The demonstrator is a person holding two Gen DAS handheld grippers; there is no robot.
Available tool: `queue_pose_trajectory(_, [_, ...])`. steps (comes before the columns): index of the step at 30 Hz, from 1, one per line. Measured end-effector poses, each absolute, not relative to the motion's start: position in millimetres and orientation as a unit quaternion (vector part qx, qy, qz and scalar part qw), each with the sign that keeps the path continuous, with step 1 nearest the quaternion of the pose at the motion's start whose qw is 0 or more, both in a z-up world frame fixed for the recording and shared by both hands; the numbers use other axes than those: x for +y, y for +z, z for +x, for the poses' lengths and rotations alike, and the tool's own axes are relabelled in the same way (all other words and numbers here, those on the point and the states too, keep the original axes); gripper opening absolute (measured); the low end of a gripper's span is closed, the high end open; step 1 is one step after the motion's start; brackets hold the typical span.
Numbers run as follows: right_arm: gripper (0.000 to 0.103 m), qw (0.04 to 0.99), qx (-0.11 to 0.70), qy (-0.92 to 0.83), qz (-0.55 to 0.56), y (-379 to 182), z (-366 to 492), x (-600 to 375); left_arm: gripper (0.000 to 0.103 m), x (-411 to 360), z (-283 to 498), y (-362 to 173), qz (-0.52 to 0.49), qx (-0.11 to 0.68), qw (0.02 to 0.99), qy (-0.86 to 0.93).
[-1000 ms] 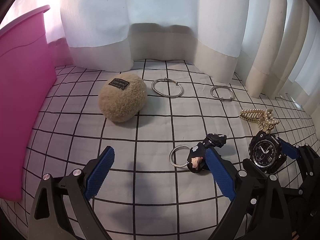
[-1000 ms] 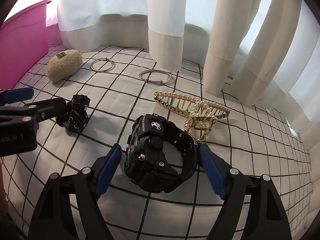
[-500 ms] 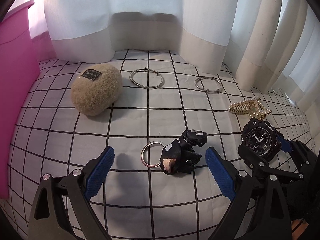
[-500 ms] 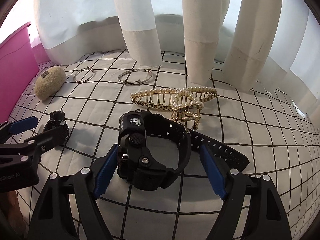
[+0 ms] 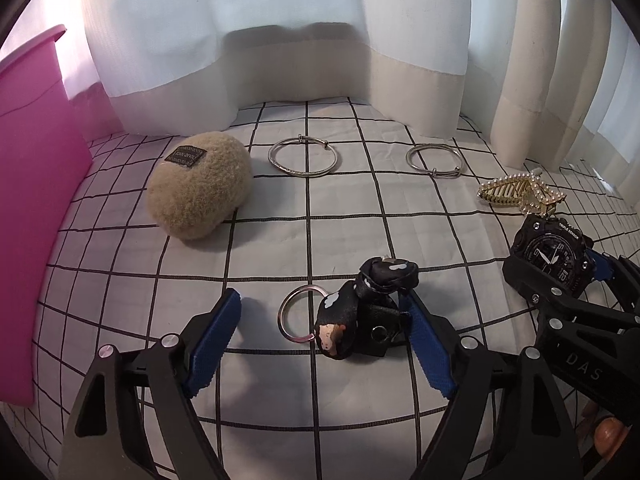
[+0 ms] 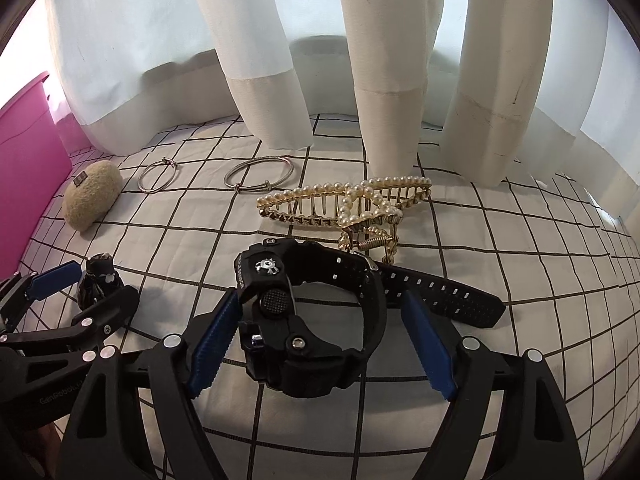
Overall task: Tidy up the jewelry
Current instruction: 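Close the right tool on the black watch while the left tool grasps the black hair clip, then carry the watch in the right tool and hair clip in the left tool over the tub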
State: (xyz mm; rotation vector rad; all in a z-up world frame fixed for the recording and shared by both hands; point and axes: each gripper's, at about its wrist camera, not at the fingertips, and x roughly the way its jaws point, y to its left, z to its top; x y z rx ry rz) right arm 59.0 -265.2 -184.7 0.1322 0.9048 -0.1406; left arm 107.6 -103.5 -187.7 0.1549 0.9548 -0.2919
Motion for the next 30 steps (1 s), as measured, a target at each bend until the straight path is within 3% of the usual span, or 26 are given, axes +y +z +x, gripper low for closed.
queue_pose_trajectory(2, [0.062, 0.896, 0.435, -0.058, 0.066, -184.2, 57.6, -264.5, 0.059, -100.9, 104.8, -184.4, 0.073, 0.455, 0.877, -0.14])
queue_pose_trajectory(5, [0.062, 0.897, 0.432, -0.058, 0.069, -184.3, 56.0, -264.0, 0.044, -95.1, 105.6, -181.2, 0.068, 0.454, 0.878, -0.135])
queue_pose_trajectory(7, [0.061, 0.899, 0.428, -0.056, 0.078, -182.1, 52.4, -267.1, 0.04, -90.8, 106.9, -180.3, 0.062, 0.455, 0.878, -0.135])
queue_pose_trajectory(19, [0.061, 0.911, 0.401, -0.03, 0.088, -165.5, 25.7, -261.3, 0.038, -72.7, 93.0, -156.1, 0.03, 0.432, 0.89, -0.143])
queue_pose_trajectory(30, [0.061, 0.929, 0.362, 0.007, 0.073, -104.9, 28.3, -240.3, 0.038, -51.9, 81.0, -94.0, 0.016, 0.405, 0.905, -0.132])
